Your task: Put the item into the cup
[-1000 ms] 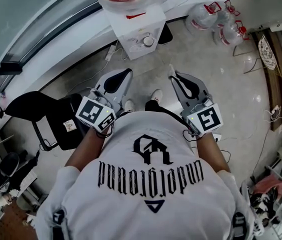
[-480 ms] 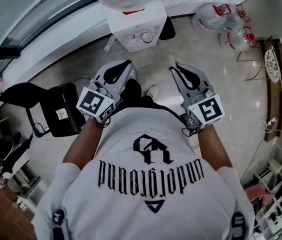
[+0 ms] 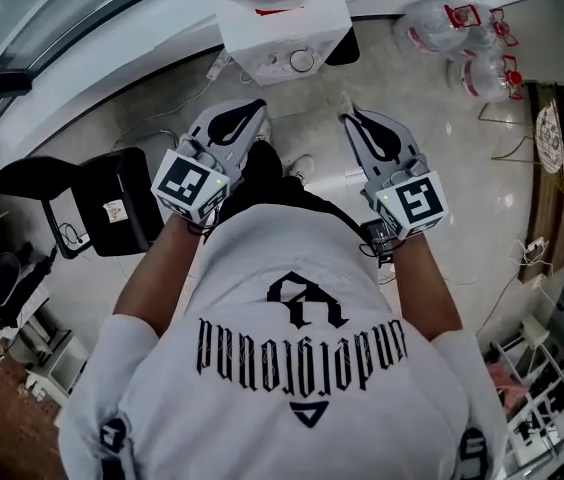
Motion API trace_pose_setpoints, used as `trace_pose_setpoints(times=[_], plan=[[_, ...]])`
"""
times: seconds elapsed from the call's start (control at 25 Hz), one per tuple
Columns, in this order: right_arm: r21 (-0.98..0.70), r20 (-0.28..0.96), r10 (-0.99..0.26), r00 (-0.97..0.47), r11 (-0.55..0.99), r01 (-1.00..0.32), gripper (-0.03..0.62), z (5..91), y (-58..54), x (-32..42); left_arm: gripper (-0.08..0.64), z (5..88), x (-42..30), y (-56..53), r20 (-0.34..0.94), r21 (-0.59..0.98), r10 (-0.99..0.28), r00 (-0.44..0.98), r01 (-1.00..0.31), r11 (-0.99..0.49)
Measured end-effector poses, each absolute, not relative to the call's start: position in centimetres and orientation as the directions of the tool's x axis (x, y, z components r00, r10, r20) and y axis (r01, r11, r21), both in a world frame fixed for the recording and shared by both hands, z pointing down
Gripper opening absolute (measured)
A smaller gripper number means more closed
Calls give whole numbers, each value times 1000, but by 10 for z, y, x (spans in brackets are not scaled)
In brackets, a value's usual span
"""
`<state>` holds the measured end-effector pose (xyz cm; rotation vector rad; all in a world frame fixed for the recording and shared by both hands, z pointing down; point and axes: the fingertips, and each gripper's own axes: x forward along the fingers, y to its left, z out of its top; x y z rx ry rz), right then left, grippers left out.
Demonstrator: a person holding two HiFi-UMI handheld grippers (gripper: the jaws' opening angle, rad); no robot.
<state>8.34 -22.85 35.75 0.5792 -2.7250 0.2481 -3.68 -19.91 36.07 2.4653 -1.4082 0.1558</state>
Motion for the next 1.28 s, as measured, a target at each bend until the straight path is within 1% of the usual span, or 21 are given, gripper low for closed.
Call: trace_pose_setpoints(times=[0.28, 0.56, 0.72, 0.8, 1.16, 1.28], plan=[[-157, 425, -330, -843, 890, -428, 32, 417, -254, 65, 15, 408, -50, -221, 287, 221, -802, 524, -851, -477], [-210, 467, -300, -832, 876, -433, 32, 471, -278, 44, 15, 450, -49, -240, 316, 195, -762, 566, -824, -532], [-236, 493, -274, -826, 871, -430, 32, 504, -287, 35, 15, 471, -52, -252, 299, 273, -749, 591, -805, -526], [-229, 505, -269, -820, 875, -428, 32, 521, -293, 31, 15, 481, -52, -258, 289, 300, -749, 596, -799, -521], [-204, 557, -261, -789, 877, -435, 32, 604, -318, 19, 15, 556, -48, -271, 358, 236, -730, 583, -812, -533], [-206, 577, -258, -775, 872, -444, 32, 632, -323, 16, 15, 575, -47, -273, 362, 246, -727, 584, -812, -530]])
